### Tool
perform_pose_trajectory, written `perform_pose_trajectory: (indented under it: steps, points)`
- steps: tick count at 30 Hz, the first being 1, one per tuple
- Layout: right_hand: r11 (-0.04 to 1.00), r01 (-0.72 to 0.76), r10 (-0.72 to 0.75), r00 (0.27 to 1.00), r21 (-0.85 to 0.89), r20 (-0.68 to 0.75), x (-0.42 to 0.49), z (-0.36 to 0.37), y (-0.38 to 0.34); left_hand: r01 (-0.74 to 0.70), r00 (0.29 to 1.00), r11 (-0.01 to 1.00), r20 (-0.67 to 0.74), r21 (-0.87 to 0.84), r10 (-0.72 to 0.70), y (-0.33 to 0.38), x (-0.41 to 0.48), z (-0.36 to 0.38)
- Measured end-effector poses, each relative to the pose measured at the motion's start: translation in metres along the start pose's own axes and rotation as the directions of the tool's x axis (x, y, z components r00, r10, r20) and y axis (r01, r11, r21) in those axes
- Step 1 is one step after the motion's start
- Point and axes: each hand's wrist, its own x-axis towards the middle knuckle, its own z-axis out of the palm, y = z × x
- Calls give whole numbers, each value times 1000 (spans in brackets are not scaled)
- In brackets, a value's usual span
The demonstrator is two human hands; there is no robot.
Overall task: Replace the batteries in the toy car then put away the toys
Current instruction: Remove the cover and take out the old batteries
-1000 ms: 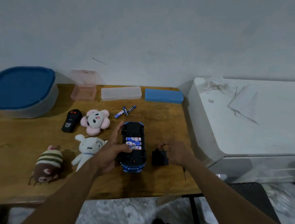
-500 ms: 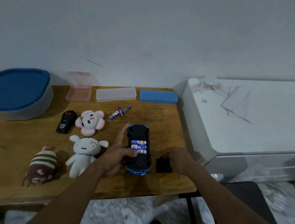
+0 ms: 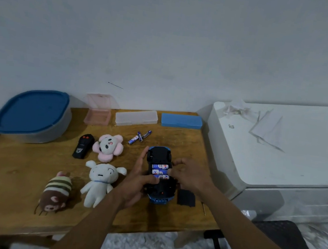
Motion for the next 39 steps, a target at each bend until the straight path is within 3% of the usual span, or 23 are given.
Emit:
perform_pose_trajectory:
  steps: [5,11,14,21,27,39]
  points:
    - [993,85,-91,992,-77,-87,-3,4,-10,-24,998,993,68,118,16,10,-3,-7]
    - [938,182,-240,955,-295,-176,0,10,-23,-176,983,944,8,279,181,21,3,-9]
    - [939,178,-235,957,-293,-171,1,13,-33,-224,970,916,-14,332,242,24,7,-10]
    - [996,80,-71,974,32,-216,5,18,-45,-305,938,853,-21,423,346,31,16,-16]
    - [940,-37,105,977,338,-184,16,25,-47,-316,936,846,-6,430,353,33,15,-19]
    - [900,-60,157,969,431,-193,6,37,-50,-299,943,872,-20,387,333,28,5,-25]
